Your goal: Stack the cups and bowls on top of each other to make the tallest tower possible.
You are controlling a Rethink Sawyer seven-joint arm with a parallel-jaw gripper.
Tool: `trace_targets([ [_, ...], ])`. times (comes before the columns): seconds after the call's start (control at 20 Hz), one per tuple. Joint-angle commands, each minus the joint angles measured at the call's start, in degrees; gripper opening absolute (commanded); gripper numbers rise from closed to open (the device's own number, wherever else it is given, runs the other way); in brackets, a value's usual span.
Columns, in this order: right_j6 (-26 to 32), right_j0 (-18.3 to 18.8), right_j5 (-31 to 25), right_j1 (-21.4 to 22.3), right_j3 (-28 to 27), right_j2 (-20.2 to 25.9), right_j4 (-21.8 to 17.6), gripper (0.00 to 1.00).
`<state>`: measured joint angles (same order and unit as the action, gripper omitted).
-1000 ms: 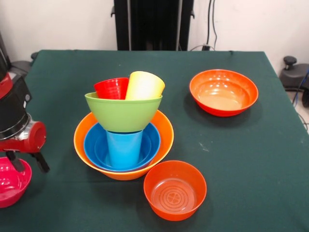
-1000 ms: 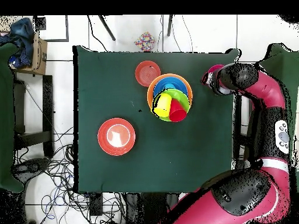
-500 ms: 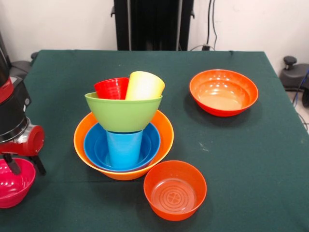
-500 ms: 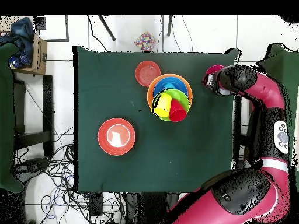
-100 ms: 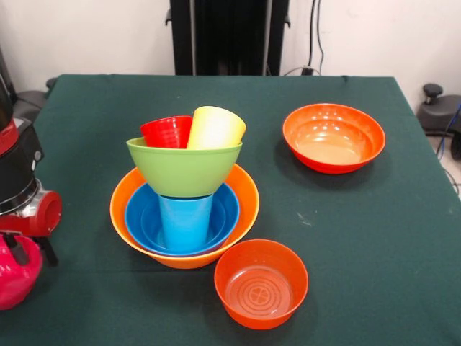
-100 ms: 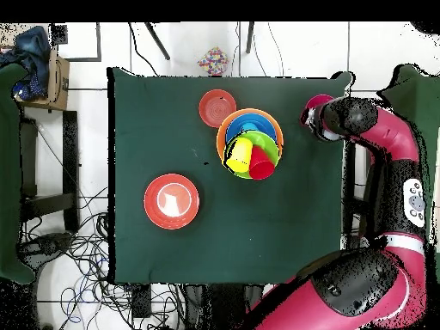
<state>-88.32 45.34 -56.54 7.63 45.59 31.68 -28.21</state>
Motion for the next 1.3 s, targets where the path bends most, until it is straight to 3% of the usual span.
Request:
trace_targets([
  [0.05, 12.9, -0.4, 2.4, -0.1, 4.0, -1.4, -3.8, 0.00],
  [0.75, 14.4, 0.1, 1.8, 1.3, 5.6, -1.0, -3.8, 0.00],
  [1.3, 14.5, 5.4, -3.8, 16.7, 24.4, 2.8, 3.4, 0.00],
])
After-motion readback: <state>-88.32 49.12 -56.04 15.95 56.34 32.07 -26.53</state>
